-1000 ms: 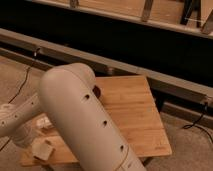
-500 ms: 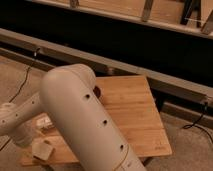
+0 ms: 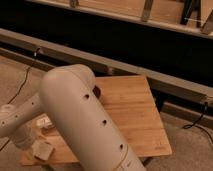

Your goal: Place the white sponge in the ceramic bowl

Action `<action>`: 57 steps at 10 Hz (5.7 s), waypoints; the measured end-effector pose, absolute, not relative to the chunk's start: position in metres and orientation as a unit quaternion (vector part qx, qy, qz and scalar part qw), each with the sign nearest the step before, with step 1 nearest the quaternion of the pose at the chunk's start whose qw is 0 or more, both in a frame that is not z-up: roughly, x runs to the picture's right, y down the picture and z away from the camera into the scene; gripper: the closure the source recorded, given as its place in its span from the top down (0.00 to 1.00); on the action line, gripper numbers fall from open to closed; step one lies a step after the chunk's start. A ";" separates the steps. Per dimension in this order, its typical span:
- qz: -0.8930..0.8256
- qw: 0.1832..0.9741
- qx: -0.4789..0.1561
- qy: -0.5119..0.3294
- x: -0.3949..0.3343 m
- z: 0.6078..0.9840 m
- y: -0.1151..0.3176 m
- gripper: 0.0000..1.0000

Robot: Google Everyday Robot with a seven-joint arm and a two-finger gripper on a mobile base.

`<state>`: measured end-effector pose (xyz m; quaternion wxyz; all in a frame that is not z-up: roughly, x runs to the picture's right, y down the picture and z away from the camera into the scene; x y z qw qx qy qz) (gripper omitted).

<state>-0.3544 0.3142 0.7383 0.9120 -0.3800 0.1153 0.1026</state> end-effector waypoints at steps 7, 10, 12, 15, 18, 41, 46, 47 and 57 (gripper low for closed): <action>0.090 0.919 -0.368 0.109 -0.366 0.741 0.322 0.55; 0.092 0.922 -0.365 0.097 -0.371 0.739 0.317 0.25; 0.095 0.923 -0.362 0.092 -0.374 0.737 0.310 0.07; 0.137 0.925 -0.344 0.087 -0.376 0.729 0.271 0.00; 0.231 0.923 -0.296 0.078 -0.354 0.722 0.177 0.00; 0.588 0.762 -0.183 0.201 -0.110 0.860 -0.059 0.00; 0.588 0.739 -0.226 0.237 -0.102 0.893 -0.017 0.00; 0.586 0.737 -0.233 0.244 -0.101 0.899 -0.009 0.00; 0.550 0.740 -0.253 0.292 -0.104 0.927 0.032 0.07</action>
